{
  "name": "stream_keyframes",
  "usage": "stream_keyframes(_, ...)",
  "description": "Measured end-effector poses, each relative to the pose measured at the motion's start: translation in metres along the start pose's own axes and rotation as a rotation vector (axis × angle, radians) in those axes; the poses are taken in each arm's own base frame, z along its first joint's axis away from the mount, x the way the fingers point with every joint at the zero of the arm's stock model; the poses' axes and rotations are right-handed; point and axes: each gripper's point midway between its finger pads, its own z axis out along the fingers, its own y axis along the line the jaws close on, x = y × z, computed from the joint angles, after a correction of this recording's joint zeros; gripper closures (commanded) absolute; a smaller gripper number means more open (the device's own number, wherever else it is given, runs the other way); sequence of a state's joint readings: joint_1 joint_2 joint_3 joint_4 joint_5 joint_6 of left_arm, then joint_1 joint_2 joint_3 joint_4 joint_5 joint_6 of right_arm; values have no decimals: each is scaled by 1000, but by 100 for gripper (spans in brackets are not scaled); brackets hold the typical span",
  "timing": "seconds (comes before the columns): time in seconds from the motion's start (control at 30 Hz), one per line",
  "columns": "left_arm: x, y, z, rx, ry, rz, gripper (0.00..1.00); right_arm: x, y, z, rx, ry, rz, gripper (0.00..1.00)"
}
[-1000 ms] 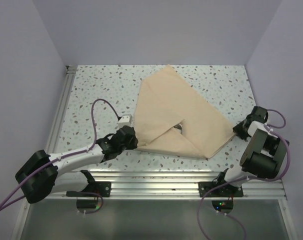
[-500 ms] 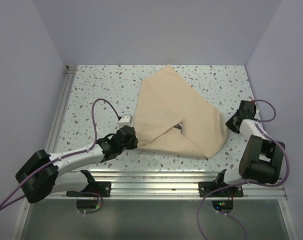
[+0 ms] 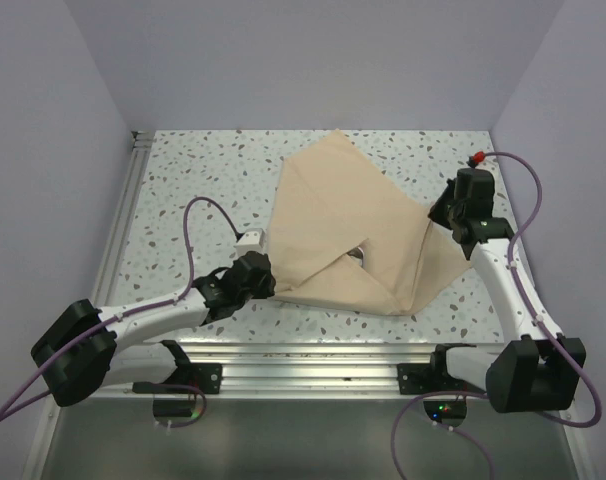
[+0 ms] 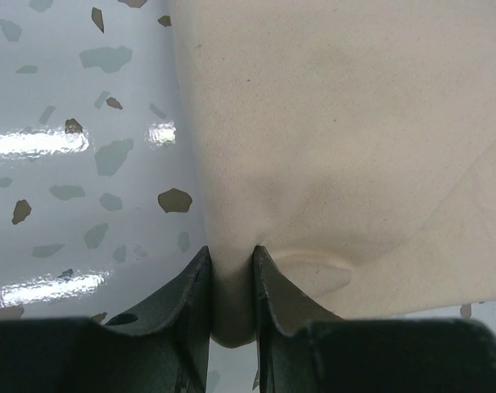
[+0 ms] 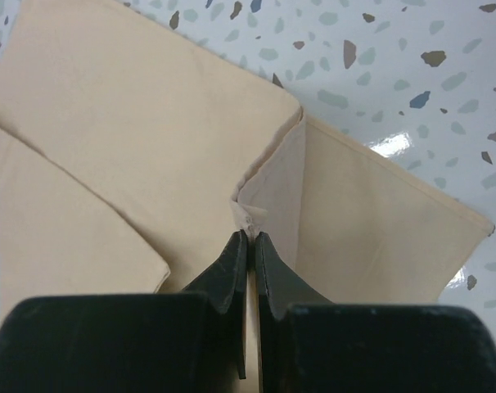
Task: Prepare the surgical pack
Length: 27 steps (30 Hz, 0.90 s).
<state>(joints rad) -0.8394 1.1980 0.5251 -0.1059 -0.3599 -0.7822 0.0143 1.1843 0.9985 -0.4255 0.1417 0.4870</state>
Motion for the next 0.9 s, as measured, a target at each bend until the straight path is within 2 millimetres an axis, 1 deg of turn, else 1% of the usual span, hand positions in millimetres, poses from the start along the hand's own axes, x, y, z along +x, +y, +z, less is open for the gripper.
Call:
stream_keyframes(0.07,-1,1,0,-5,-4,1,84,7,6,-2,-6,21,-22,100)
stream_keyframes(0.1,-1,2,0,-8,-6,1,84,10,4,-3,10,26,-29,100)
stream_keyframes(0.17,-1,2,0,-11,-8,2,84,14,-5,-1,47,23,-32,100)
stream_keyframes(0.2,-1,2,0,-12,-9,2,84,17,-14,0,70,20,-26,100)
stream_keyframes(0.27,-1,3,1,-14,-8,5,84,30,-39,3,125,34,-5,100)
stream_keyframes(0.37,-1,4,1,-17,-9,14,84,43,-85,9,235,64,69,100)
stream_keyframes(0.43,-1,4,2,-20,-10,19,84,44,-112,12,300,67,121,100)
stream_keyframes(0.57,-1,4,2,-21,-10,22,84,55,-148,25,359,96,215,100)
stream_keyframes(0.67,-1,5,2,-22,-10,23,84,68,-167,34,374,128,276,100)
stream_keyframes(0.7,-1,5,2,-22,-11,23,84,74,-171,38,374,146,290,98)
stream_keyframes(0.73,-1,5,2,-23,-12,23,84,79,-174,42,375,161,302,92)
stream_keyframes(0.9,-2,5,2,-24,-13,30,84,100,-177,57,354,208,335,81)
